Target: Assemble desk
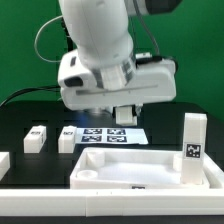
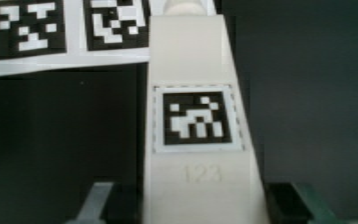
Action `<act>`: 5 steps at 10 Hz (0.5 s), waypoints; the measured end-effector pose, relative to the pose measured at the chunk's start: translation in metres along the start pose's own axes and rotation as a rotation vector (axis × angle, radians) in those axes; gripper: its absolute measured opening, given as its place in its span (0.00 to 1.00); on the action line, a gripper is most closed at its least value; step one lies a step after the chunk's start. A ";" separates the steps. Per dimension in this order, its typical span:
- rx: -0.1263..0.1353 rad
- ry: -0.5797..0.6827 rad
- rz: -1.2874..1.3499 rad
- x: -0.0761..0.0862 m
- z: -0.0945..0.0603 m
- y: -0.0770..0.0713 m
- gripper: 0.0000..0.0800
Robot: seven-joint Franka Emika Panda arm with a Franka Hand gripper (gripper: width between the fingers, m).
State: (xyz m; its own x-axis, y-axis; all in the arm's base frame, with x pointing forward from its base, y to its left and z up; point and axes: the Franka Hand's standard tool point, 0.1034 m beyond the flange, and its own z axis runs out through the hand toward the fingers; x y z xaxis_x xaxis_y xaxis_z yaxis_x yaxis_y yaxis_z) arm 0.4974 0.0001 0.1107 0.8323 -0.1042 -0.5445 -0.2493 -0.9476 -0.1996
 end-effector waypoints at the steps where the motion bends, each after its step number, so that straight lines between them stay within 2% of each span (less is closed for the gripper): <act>1: 0.027 0.099 -0.007 0.012 -0.028 0.002 0.36; 2: 0.022 0.252 -0.007 0.025 -0.045 0.005 0.36; 5: -0.023 0.501 -0.028 0.030 -0.045 0.012 0.36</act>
Offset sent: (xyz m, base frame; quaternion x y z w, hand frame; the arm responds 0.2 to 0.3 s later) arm 0.0000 0.0000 0.0000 0.0000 0.1938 0.0000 0.9810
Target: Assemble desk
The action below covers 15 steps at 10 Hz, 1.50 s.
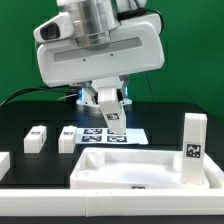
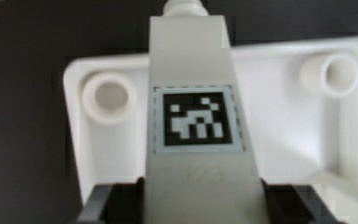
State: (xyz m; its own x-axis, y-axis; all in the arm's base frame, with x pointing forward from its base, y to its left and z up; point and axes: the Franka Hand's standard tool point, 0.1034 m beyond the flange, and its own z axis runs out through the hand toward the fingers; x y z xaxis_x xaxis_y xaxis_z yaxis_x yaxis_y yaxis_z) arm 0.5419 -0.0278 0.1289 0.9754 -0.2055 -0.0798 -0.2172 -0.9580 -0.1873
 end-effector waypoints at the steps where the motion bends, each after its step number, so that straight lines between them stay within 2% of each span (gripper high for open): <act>1: -0.015 0.071 -0.003 0.002 0.000 0.003 0.36; 2: -0.034 0.145 -0.041 0.012 -0.005 0.009 0.36; 3: -0.036 0.182 -0.068 0.022 -0.020 0.013 0.36; 4: -0.051 0.271 -0.099 0.039 -0.041 0.014 0.36; 5: -0.067 0.362 -0.107 0.048 -0.054 0.017 0.36; 6: -0.086 0.412 -0.106 0.046 -0.050 0.021 0.36; 8: -0.147 0.557 -0.124 0.048 -0.054 0.032 0.36; 9: -0.167 0.589 -0.125 0.048 -0.052 0.035 0.36; 10: -0.160 0.584 -0.129 0.053 -0.047 0.028 0.36; 12: -0.146 0.578 -0.117 0.072 -0.047 0.030 0.36; 14: -0.101 0.578 -0.062 0.077 -0.035 0.002 0.36; 15: -0.094 0.573 -0.060 0.076 -0.030 -0.007 0.36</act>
Offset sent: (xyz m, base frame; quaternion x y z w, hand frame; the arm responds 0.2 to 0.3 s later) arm 0.0524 -0.0260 0.0654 0.0087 0.1967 -0.0750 0.9775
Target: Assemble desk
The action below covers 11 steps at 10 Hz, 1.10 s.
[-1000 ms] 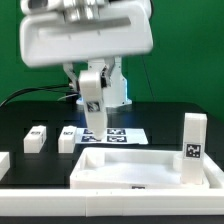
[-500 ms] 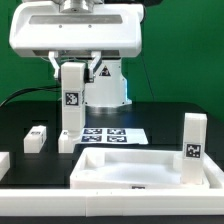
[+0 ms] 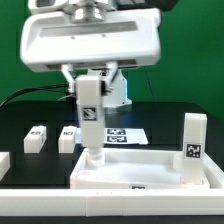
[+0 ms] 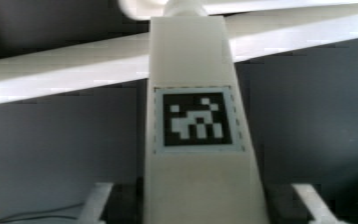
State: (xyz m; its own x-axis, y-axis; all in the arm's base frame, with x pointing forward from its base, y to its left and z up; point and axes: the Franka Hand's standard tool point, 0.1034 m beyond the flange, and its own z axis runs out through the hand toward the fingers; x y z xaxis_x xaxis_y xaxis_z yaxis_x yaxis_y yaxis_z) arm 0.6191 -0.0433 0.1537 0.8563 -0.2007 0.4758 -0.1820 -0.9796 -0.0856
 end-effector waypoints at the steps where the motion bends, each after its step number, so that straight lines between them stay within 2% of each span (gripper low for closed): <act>1: -0.003 0.000 -0.005 0.000 0.000 0.003 0.36; 4: -0.008 0.004 -0.022 0.000 0.000 0.007 0.36; 5: -0.028 0.026 -0.056 0.001 -0.005 0.023 0.36; 6: -0.029 0.031 -0.035 0.003 -0.010 0.034 0.36; 8: -0.025 0.039 -0.018 0.004 -0.012 0.040 0.36; 9: -0.034 0.062 -0.010 0.004 -0.009 0.040 0.36; 11: -0.021 0.042 0.004 -0.008 0.004 0.023 0.36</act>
Offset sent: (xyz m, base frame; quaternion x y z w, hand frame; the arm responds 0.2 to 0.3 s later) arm 0.0000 0.0000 0.0000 0.0000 0.0000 0.0000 1.0000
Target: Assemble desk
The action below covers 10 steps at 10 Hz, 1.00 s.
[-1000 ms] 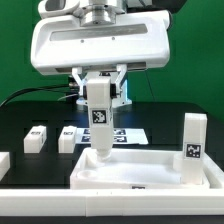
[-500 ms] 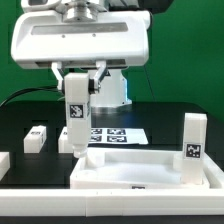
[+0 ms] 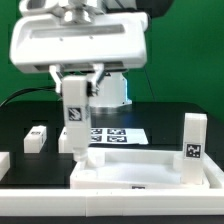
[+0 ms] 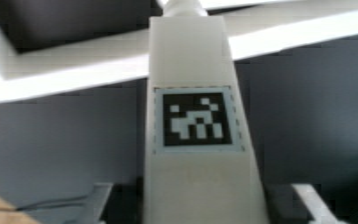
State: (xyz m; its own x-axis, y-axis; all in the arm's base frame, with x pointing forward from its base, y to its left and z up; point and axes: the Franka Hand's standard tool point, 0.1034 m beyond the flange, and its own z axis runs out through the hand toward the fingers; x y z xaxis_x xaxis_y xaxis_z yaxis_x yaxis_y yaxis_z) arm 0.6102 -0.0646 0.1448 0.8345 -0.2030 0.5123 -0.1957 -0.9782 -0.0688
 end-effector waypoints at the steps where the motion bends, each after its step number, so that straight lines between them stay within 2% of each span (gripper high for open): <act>1: 0.002 -0.009 -0.002 -0.005 0.004 -0.003 0.36; 5: 0.000 -0.030 -0.006 -0.016 0.012 -0.003 0.36; 10: -0.010 -0.024 -0.002 -0.015 0.012 0.005 0.36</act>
Offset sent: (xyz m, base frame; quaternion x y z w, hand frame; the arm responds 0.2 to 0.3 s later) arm -0.0053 -0.0018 -0.0054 -0.0136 0.0024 -0.0040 0.9999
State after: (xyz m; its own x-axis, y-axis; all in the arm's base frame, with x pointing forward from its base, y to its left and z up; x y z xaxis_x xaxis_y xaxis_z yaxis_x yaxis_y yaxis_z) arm 0.6031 -0.0669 0.1267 0.8470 -0.2017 0.4918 -0.1986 -0.9783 -0.0590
